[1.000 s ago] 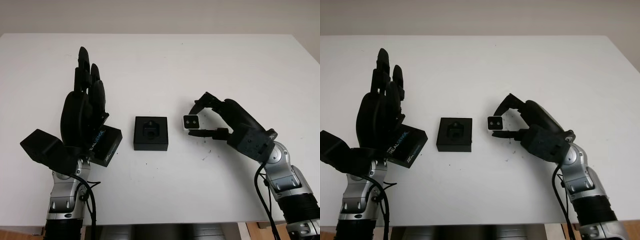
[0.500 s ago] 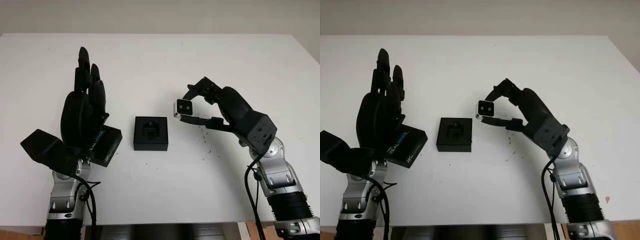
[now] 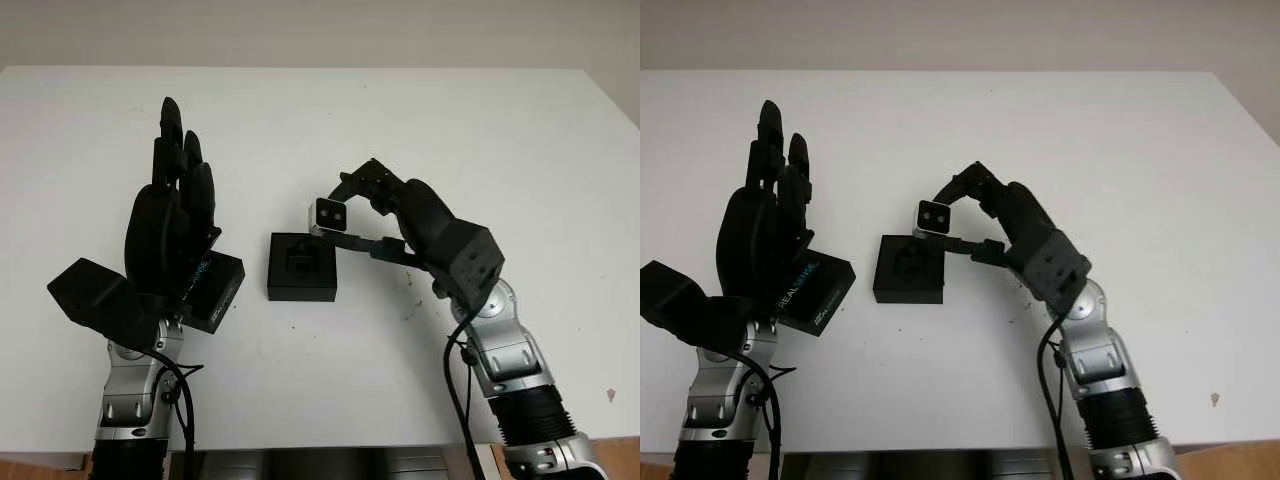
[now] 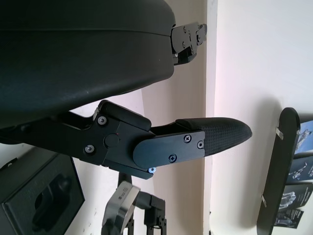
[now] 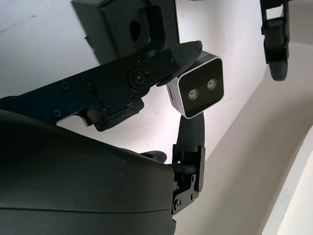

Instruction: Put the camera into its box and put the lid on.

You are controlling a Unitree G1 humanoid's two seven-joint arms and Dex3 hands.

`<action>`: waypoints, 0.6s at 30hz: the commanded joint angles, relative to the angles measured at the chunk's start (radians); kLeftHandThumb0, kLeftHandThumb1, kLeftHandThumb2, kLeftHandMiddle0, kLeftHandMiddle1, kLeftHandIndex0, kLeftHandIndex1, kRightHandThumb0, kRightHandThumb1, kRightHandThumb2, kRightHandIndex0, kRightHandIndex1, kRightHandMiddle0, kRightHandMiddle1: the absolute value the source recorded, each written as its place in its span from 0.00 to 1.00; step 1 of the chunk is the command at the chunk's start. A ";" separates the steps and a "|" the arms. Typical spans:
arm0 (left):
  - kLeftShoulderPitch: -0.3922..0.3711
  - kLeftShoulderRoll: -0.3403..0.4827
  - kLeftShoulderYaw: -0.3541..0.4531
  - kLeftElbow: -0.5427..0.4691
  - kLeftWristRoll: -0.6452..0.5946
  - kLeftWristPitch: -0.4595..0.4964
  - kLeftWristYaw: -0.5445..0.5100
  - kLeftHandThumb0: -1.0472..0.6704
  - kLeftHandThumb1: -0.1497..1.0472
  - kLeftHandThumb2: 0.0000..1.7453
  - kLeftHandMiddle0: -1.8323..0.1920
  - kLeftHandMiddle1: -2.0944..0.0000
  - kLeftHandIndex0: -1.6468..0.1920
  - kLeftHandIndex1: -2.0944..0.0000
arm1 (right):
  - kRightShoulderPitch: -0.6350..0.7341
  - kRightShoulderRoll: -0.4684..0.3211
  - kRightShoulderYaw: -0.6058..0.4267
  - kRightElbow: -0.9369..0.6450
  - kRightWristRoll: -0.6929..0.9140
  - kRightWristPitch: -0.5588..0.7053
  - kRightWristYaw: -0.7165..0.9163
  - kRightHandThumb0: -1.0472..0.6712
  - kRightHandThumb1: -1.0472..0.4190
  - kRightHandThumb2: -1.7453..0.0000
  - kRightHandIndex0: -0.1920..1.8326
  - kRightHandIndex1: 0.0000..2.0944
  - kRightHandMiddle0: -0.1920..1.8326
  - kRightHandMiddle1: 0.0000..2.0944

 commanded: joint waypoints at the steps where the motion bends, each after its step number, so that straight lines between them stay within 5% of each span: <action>1: 0.012 -0.004 -0.002 -0.014 0.002 -0.005 0.001 0.16 1.00 0.32 1.00 1.00 1.00 1.00 | 0.014 0.016 0.006 -0.045 -0.001 0.021 -0.008 0.34 0.03 0.97 0.22 0.07 0.23 0.86; 18: 0.019 -0.009 -0.004 -0.016 0.009 -0.009 0.005 0.15 1.00 0.32 1.00 1.00 1.00 1.00 | 0.067 0.060 0.047 -0.046 -0.073 -0.038 -0.109 0.35 0.02 0.97 0.24 0.07 0.21 0.88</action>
